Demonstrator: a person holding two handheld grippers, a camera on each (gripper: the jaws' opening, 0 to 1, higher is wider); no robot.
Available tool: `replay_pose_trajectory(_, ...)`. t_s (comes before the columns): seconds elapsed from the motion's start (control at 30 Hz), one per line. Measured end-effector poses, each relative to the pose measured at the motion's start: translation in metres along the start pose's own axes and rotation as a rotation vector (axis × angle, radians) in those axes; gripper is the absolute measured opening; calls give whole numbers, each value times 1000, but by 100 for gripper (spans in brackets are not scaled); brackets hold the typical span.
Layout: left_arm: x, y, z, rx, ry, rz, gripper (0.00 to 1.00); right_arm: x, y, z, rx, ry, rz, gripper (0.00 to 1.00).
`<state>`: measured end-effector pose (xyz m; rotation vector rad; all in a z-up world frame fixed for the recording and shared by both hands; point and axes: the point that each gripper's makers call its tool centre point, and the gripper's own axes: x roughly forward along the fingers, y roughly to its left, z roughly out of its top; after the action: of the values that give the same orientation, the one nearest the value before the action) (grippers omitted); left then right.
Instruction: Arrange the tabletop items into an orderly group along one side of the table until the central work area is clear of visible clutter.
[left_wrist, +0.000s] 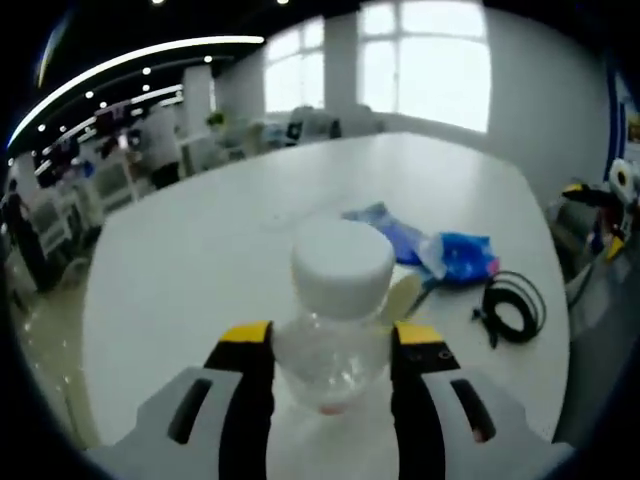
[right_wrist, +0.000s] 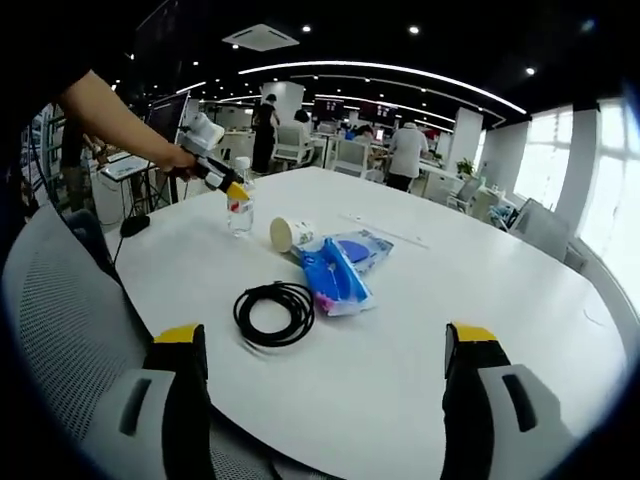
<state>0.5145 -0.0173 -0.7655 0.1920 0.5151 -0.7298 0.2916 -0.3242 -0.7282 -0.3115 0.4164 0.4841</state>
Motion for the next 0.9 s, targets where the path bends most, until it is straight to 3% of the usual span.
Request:
replay_pose_trajectory(0.27, 8, 21, 3, -29, 11, 9, 42, 0, -2, -2, 0, 9, -14, 98)
replay_pose_trajectory(0.67, 7, 18, 3, -20, -15, -30, 43, 1, -1, -5, 11, 27, -14, 100)
replay_pose_trajectory(0.9, 5, 15, 1, -10, 12, -72, 44, 0, -3, -4, 10, 25, -27, 99)
